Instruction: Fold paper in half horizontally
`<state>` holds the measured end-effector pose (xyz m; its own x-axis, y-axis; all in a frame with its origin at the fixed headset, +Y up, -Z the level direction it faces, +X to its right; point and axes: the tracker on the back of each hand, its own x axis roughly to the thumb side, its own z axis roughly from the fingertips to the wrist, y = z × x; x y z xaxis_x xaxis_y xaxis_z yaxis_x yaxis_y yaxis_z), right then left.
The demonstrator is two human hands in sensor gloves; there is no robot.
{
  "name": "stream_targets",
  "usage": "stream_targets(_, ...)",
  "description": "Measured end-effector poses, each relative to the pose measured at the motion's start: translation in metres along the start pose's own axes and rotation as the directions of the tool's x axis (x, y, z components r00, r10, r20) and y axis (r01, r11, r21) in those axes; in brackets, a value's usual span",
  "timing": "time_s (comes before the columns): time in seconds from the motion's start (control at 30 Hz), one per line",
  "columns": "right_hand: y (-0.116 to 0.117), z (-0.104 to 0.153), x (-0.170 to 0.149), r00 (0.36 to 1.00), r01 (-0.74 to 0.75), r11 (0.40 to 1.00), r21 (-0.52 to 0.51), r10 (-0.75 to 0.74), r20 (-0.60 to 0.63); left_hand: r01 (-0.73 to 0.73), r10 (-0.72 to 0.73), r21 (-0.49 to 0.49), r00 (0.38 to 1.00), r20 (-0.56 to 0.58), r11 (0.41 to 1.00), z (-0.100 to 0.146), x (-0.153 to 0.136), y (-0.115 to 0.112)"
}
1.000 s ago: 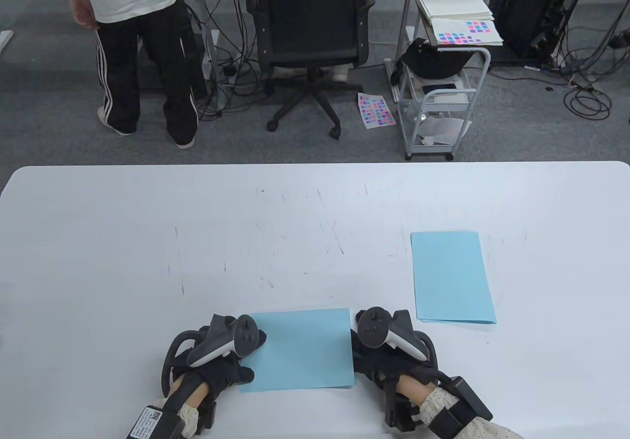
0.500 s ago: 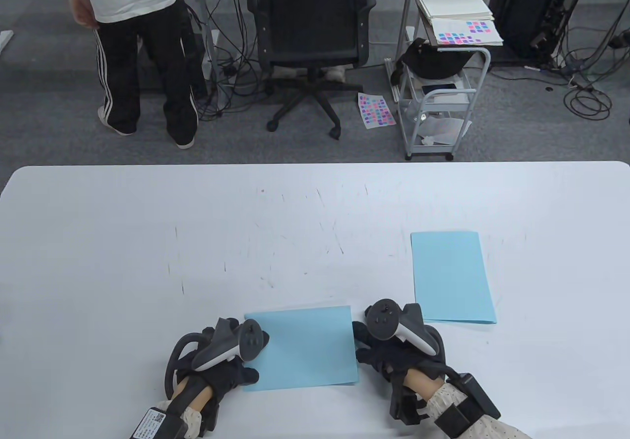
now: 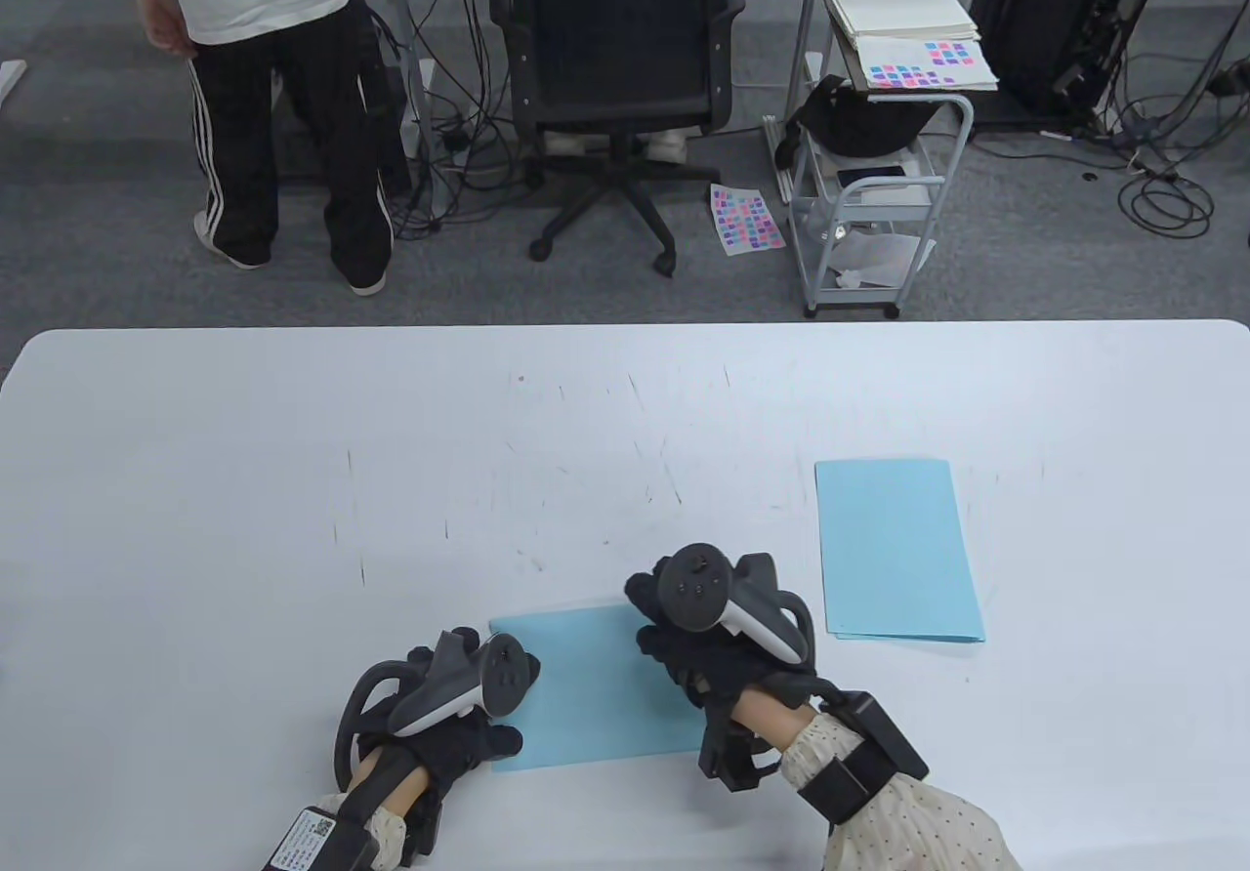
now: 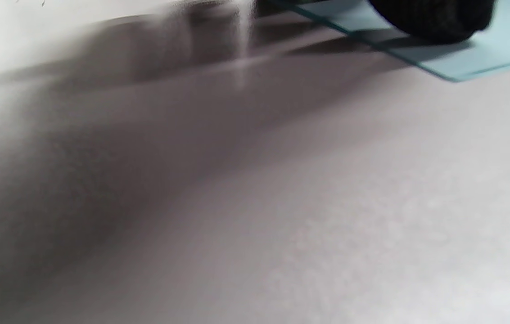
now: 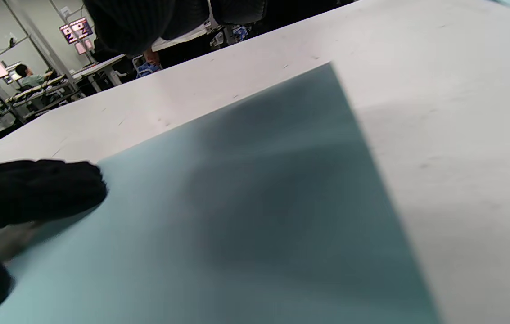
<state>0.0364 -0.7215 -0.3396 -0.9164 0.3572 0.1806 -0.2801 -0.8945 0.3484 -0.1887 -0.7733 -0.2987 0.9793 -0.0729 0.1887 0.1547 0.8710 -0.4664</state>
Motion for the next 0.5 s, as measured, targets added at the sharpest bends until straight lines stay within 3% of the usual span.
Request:
stream_targets(0.23,0.042,-0.018,0.027,0.992,-0.111,0.990,0.087,0.105,0.065,-0.009,0.010,-0.007,1.000,0.007,1.000,-0.001,0.001,0.000)
stream_targets(0.5,0.057,-0.022,0.024,0.981,-0.191,0.975,0.117,0.187,0.044,-0.009,0.009,-0.009,1.000,0.010,1.000,-0.002,0.003,0.001)
